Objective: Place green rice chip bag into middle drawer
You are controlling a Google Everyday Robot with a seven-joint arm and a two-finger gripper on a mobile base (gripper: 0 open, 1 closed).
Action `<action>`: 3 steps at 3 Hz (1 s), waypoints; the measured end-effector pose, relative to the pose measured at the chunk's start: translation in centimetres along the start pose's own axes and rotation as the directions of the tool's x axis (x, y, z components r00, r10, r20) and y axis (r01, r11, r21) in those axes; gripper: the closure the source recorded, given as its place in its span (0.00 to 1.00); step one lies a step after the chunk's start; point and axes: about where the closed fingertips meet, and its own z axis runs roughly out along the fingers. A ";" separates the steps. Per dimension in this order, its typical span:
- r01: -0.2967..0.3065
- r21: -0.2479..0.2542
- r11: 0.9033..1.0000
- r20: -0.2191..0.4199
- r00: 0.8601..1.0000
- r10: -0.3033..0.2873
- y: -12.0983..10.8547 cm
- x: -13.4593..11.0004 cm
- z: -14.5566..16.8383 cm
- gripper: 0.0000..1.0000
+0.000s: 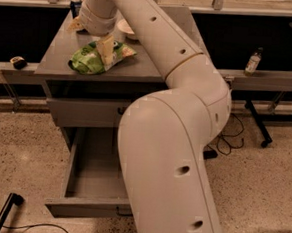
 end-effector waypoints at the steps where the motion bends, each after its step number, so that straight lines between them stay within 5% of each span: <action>1: -0.019 -0.062 0.998 0.019 1.000 0.020 -0.3 0.3 3.7 0.47; 3: -0.012 -0.031 0.999 0.022 1.000 0.013 -0.5 -0.2 2.2 0.94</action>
Offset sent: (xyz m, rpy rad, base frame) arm 0.0254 0.0194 -0.0532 -0.1208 0.1159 -0.0175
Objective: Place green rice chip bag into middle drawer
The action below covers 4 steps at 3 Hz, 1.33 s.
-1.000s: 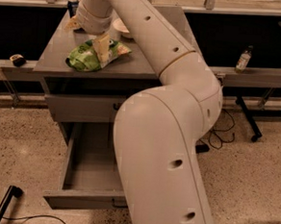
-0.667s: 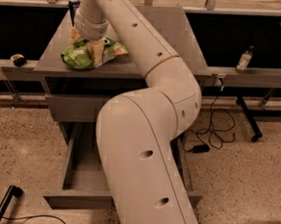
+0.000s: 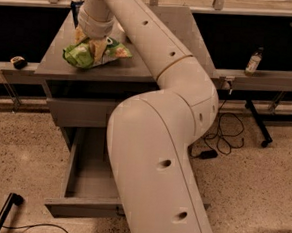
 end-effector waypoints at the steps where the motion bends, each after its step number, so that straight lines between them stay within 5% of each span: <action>1: -0.062 0.086 0.994 0.041 0.997 0.058 1.0 -0.9 -3.4 1.00; 2: -0.150 0.084 0.985 0.117 0.983 0.140 4.6 -2.6 -4.7 1.00; 3: -0.298 0.038 0.954 0.228 0.932 0.282 10.0 -5.6 -2.6 1.00; 4: -0.391 0.030 0.920 0.209 0.903 0.376 14.0 -7.3 -3.5 1.00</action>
Offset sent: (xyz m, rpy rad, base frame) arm -0.1108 -0.0831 0.0134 0.2268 0.2179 -0.1476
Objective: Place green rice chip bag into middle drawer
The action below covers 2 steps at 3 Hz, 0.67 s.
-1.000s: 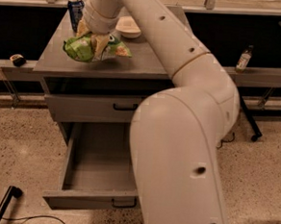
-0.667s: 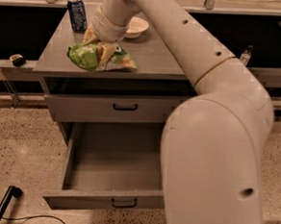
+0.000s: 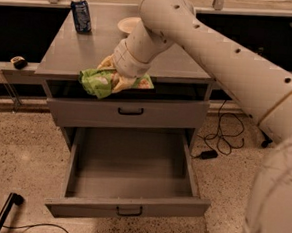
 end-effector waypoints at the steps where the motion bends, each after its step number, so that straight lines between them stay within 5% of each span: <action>1: -0.030 -0.034 0.999 0.005 1.000 0.031 3.6 -1.9 0.4 1.00; 2: -0.034 -0.056 0.998 0.010 0.999 0.034 4.3 -1.9 1.0 1.00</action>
Offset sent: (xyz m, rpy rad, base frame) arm -0.0347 -0.0042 -0.0106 -0.0137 0.0379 -0.0097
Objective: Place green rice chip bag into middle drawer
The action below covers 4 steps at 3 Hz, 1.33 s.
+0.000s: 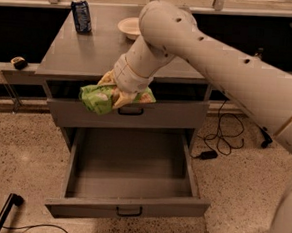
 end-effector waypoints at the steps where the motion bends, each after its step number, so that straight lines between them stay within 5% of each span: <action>1: -0.019 -0.024 1.000 0.028 0.999 0.020 -0.1 0.2 0.8 1.00; 3: -0.147 -0.045 0.988 0.081 0.985 0.150 3.1 2.4 3.9 1.00; 4: -0.147 -0.045 0.988 0.081 0.985 0.151 3.1 2.4 3.9 1.00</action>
Offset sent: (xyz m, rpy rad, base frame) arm -0.0034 -0.1102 -0.2258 0.1354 0.3923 -0.4153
